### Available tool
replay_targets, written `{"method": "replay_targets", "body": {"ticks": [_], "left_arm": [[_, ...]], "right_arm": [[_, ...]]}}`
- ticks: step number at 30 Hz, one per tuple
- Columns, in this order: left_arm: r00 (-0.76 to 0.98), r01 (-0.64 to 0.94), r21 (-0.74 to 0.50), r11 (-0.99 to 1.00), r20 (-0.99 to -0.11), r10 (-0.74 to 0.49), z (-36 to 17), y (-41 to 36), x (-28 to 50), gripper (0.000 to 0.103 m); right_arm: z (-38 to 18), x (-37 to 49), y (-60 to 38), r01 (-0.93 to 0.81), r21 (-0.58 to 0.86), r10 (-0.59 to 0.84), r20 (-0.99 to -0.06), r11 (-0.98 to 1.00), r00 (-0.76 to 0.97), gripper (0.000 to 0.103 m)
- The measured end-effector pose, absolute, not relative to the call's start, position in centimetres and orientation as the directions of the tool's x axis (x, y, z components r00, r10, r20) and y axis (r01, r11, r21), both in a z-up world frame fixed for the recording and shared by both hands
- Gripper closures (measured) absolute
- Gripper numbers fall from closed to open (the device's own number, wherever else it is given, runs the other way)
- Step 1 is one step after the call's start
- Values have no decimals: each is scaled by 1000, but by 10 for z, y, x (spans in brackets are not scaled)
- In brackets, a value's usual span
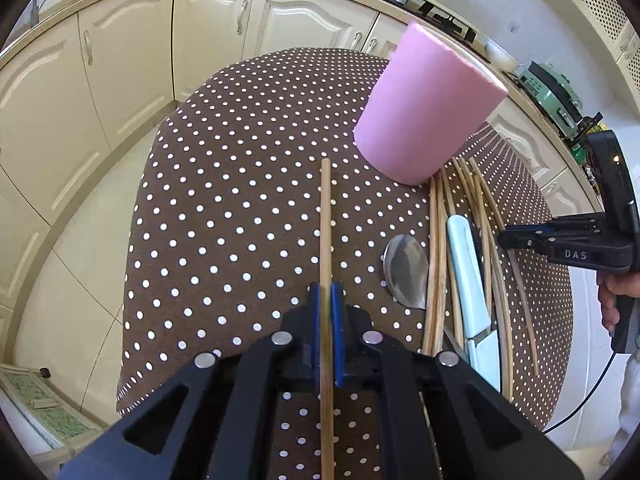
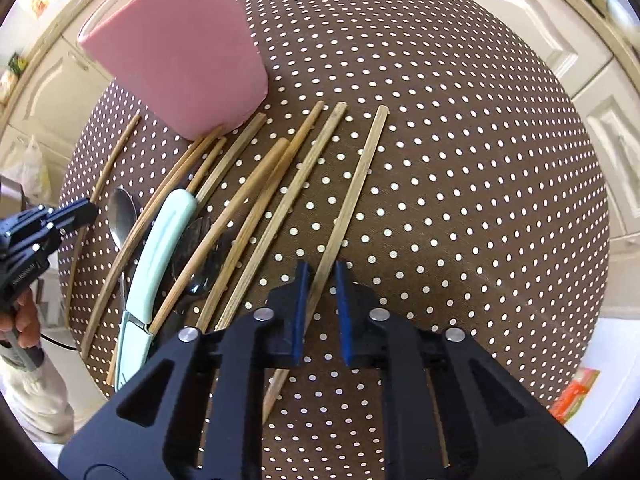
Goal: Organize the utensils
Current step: 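Lift the chopstick with the left gripper while the right gripper grasps another chopstick, then raise both held chopsticks over the pink cup and drop them inside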
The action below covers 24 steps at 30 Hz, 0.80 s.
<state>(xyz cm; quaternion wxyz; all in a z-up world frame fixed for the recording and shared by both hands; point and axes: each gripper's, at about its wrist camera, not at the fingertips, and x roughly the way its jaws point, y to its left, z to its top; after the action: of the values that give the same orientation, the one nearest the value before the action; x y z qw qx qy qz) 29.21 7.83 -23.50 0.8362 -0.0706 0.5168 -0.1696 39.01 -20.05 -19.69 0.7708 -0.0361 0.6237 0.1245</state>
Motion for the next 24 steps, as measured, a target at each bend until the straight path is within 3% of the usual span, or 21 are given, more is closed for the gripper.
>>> {"method": "replay_targets", "body": {"ticks": [14,24], "left_arm": [[482,185,-334,924,-789,-382,-225,101,274,98],[605,211,-340,916,-691,-396,-181,109,253,98]], "right_arm": [[-197,350,-232,-225,134,193,-945,965,264,96],[-147,313,-242,-257,211,302,-865,943,401,96]]}}
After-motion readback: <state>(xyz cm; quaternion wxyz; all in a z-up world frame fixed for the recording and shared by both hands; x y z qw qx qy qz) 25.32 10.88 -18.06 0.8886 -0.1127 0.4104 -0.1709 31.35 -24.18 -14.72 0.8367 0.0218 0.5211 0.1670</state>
